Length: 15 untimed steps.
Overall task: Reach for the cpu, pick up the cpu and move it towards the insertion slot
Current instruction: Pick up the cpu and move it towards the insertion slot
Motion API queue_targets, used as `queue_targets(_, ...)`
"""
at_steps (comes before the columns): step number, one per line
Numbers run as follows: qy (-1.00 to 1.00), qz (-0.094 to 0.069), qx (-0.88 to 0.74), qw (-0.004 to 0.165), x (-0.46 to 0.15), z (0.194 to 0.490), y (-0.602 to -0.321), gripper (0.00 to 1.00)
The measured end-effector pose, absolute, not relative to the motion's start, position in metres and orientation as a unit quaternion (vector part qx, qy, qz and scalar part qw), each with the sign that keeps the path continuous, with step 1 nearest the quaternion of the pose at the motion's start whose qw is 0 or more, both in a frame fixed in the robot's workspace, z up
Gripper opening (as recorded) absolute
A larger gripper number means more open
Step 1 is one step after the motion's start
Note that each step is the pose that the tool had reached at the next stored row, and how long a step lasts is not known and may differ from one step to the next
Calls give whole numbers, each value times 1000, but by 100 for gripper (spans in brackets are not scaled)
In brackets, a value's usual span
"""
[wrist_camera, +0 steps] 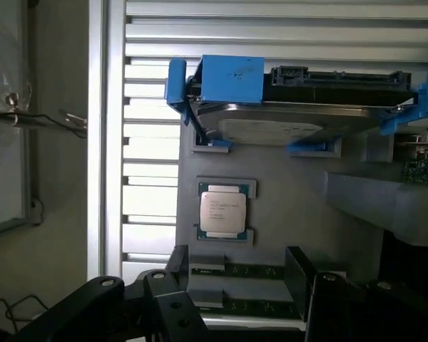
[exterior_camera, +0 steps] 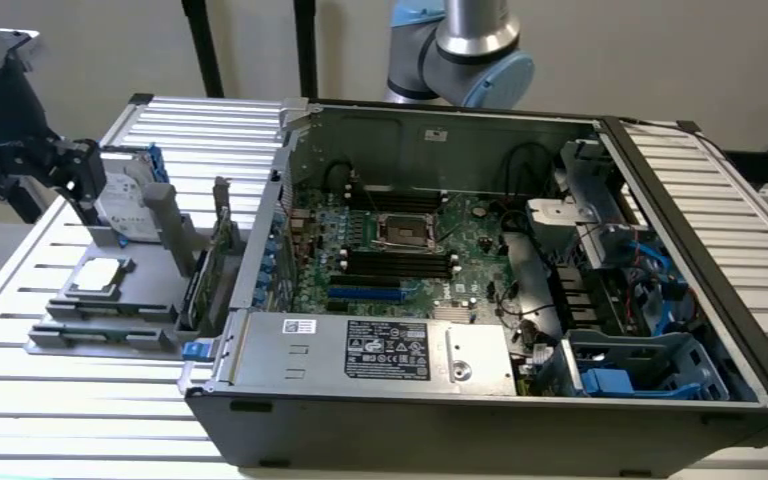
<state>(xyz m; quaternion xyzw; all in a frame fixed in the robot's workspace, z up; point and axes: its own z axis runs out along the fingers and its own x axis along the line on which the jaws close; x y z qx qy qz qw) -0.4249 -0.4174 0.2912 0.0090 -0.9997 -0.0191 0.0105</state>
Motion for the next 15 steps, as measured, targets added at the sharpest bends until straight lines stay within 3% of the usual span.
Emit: queue_targets(15,-1000,-19,9,10,-429,264,-417,65)
